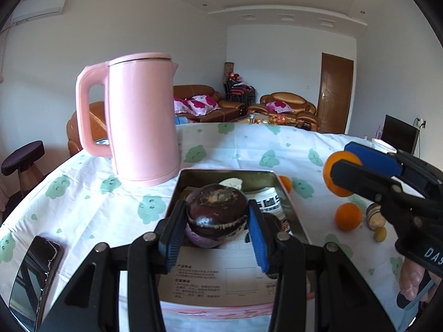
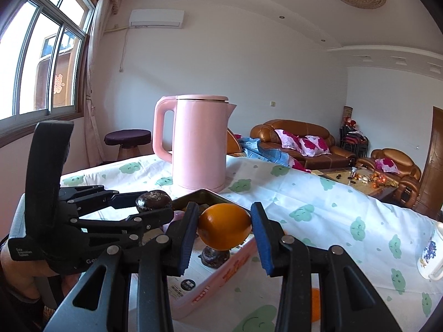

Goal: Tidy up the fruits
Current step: 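Carry the dark brown fruit over the tin with the left gripper while the right carries the orange there, then open the left gripper releasing the dark brown fruit into the tin while the right drops the orange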

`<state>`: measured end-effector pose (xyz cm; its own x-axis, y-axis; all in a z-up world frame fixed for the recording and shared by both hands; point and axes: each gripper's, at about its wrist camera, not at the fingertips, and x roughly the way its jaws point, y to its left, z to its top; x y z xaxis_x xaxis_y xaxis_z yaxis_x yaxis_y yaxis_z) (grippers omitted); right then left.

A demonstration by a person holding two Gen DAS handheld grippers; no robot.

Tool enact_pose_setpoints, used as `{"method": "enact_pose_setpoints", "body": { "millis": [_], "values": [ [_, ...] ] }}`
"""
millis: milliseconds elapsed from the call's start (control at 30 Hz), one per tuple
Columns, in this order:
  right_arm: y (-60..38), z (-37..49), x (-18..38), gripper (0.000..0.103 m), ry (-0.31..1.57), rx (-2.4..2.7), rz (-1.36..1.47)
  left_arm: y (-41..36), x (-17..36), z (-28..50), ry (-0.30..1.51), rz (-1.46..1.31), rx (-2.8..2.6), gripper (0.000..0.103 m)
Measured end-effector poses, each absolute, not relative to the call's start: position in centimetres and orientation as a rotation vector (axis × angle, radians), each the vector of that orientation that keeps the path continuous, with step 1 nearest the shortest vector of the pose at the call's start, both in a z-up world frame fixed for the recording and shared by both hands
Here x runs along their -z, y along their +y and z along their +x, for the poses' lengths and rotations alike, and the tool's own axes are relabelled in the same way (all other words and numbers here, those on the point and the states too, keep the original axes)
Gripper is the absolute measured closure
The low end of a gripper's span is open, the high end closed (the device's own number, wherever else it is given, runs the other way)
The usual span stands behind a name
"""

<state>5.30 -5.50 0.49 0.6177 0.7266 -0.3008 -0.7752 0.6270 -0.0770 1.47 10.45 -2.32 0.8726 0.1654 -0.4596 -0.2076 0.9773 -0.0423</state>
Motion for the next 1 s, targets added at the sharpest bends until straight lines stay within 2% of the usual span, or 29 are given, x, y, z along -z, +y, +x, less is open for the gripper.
{"method": "enact_pose_setpoints", "body": {
  "millis": [1000],
  "values": [
    [-1.7,6.2,2.4,0.062,0.376,-0.949,-0.215,11.7,3.4,2.3,0.567,-0.098,-0.196,0.058]
  ]
}}
